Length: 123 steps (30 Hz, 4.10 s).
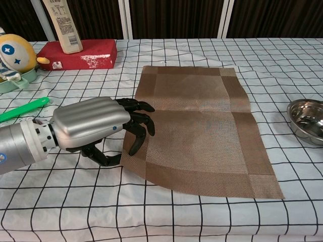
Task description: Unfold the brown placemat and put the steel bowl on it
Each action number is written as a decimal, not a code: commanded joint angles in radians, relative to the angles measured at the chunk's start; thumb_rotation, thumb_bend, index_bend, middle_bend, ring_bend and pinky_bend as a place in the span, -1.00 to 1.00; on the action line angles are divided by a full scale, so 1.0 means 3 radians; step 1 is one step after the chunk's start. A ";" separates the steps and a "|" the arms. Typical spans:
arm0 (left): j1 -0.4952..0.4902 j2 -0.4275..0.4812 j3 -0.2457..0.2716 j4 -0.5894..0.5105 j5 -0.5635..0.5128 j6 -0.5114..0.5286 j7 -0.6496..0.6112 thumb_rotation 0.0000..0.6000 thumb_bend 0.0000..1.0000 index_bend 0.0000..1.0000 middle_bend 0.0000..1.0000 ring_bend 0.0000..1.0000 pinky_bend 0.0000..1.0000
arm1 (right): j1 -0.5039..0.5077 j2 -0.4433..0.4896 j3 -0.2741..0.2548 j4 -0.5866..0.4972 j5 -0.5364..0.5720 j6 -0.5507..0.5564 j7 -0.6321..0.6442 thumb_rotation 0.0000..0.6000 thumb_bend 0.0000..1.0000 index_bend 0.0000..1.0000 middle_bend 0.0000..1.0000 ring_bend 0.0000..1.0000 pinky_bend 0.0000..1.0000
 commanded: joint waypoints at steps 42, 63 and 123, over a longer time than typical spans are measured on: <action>0.0378 0.1342 0.0465 -0.0919 0.0197 0.0647 -0.0321 1.00 -0.17 0.28 -0.45 -0.87 -0.76 | 0.0030 -0.0032 -0.0037 0.0135 -0.0079 -0.0040 0.0012 1.00 -0.65 -0.67 -0.90 -0.92 -0.68; 0.0379 0.1061 -0.0165 -0.0125 -0.0537 0.0380 -0.0239 1.00 -0.18 0.27 -0.46 -0.87 -0.76 | 0.0045 -0.0028 -0.0085 0.0136 -0.0104 -0.0104 -0.0020 1.00 -0.65 -0.67 -0.91 -0.92 -0.68; 0.1033 0.0701 -0.0812 -0.0350 -0.1290 0.1471 0.0682 1.00 -0.98 -0.67 -0.82 -0.97 -0.98 | 0.0049 0.0084 -0.0079 -0.0070 -0.0068 -0.0160 -0.0005 1.00 -0.80 -0.67 -0.91 -0.92 -0.68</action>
